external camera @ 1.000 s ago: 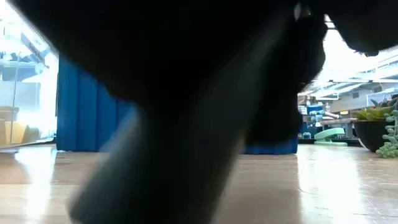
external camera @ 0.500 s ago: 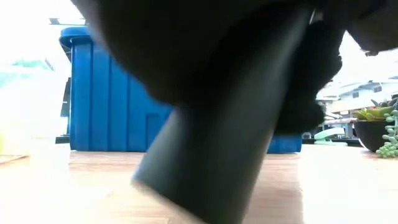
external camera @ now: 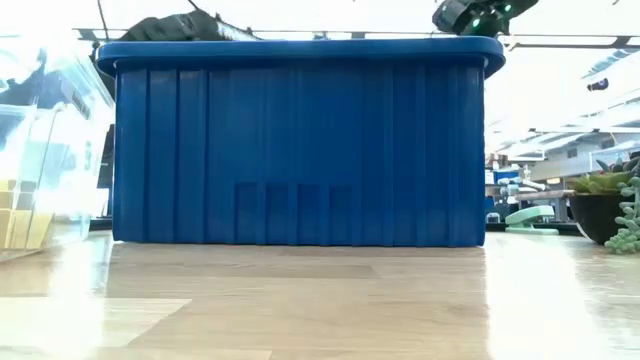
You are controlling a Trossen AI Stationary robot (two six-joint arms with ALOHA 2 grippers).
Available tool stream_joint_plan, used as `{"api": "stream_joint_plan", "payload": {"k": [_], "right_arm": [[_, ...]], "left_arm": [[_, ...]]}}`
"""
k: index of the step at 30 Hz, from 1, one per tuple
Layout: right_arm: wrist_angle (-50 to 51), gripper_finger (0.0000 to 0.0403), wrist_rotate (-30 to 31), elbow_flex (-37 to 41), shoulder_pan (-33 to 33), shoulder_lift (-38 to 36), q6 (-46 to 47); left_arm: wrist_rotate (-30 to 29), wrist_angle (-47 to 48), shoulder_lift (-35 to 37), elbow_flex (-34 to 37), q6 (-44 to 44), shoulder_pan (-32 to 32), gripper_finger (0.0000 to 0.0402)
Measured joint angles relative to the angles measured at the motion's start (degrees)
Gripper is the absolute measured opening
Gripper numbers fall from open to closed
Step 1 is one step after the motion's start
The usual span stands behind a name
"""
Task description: Sort Items/Unsort Items
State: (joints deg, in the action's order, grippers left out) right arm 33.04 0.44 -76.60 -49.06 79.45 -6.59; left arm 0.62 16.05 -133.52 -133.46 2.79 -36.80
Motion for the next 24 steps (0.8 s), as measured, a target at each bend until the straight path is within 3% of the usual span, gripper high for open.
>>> {"api": "stream_joint_plan", "payload": {"k": [7, 15, 19, 24], "right_arm": [[-4.6, 0.0235, -0.2, 0.0, 3.4, -4.1, -5.4], [-9.9, 0.0230, 0.9, 0.0, 7.8, -2.4, -10.3], [-10.5, 0.0230, 1.4, 0.0, 9.0, -1.3, -10.4], [-10.0, 0.0229, 1.4, -2.2, 10.5, 2.4, -10.1]], "left_arm": [[-5.6, 13.9, 13.5, 0.0, 6.2, 0.5, 0.0050], [-11.3, 24.8, 26.9, 1.4, 9.2, -0.7, 0.0050], [-11.5, 27.5, 33.1, 6.5, 9.0, -1.2, 0.0050], [-12.2, 25.7, 44.3, 19.8, 7.6, -1.5, 0.0050]]}}
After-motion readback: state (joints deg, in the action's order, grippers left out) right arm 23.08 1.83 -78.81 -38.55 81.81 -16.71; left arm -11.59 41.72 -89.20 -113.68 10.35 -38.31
